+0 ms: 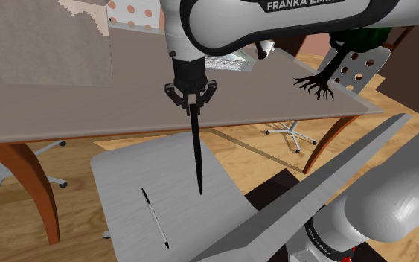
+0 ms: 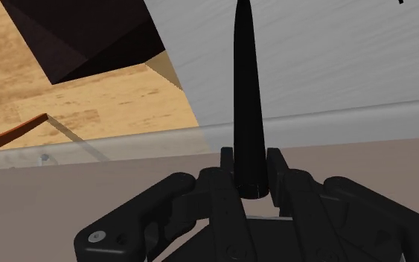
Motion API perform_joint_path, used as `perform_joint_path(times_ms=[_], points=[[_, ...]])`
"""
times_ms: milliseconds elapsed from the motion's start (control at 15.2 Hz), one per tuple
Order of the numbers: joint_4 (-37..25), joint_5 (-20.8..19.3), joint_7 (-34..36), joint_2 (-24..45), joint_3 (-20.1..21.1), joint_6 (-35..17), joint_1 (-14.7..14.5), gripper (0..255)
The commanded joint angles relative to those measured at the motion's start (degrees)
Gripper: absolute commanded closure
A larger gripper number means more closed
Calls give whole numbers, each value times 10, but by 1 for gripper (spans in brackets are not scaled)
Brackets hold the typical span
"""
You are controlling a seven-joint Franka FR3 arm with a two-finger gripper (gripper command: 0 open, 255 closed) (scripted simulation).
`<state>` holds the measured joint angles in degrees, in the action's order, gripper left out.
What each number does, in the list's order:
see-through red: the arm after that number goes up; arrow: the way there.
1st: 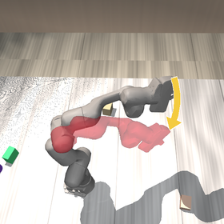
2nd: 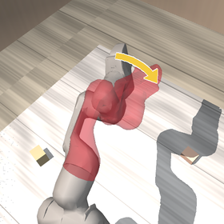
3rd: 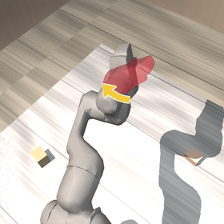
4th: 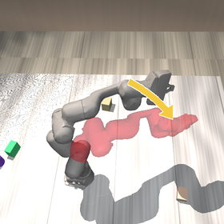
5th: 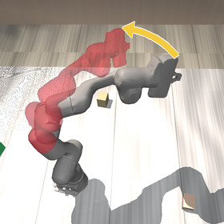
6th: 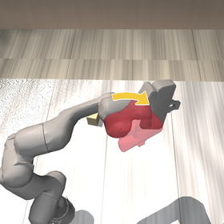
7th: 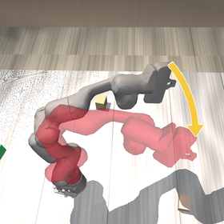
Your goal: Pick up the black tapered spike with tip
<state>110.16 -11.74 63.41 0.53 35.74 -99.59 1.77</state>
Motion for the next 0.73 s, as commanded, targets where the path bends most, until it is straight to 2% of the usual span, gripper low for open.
perform_joint_path(times_ms=[0, 396, 660], points=[[0, 0, 0, 0, 0, 0, 0, 255], [1, 0, 0, -1, 0, 0, 0, 255], [-24, 5, -7, -6, 0, 29, 0, 255]])
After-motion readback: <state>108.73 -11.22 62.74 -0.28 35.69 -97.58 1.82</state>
